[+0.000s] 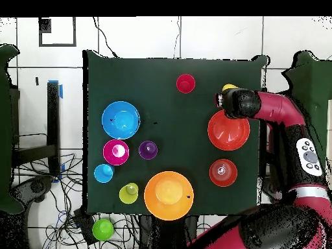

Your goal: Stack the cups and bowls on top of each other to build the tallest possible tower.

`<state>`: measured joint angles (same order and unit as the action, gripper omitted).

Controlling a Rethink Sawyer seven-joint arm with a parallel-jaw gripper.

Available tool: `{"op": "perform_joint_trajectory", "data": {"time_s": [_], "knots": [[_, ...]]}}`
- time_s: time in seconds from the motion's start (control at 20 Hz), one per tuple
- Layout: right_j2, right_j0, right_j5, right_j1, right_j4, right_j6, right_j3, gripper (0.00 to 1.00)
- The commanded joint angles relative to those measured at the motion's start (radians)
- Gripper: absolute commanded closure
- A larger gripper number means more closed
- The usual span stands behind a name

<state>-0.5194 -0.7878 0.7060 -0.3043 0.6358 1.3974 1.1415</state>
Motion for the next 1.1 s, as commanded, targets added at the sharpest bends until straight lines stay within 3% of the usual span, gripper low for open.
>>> {"op": "perform_joint_trajectory", "data": {"time_s": [0.05, 0.55, 1.1], "knots": [[-0.033, 0.039, 0.015, 0.036, 0.120, -0.341, 0.031, 1.00], [-0.015, 0.109, 0.192, -0.020, 0.033, -0.233, -0.005, 1.00], [-0.012, 0.207, 0.306, -0.096, -0.044, -0.084, -0.013, 1.00]]}}
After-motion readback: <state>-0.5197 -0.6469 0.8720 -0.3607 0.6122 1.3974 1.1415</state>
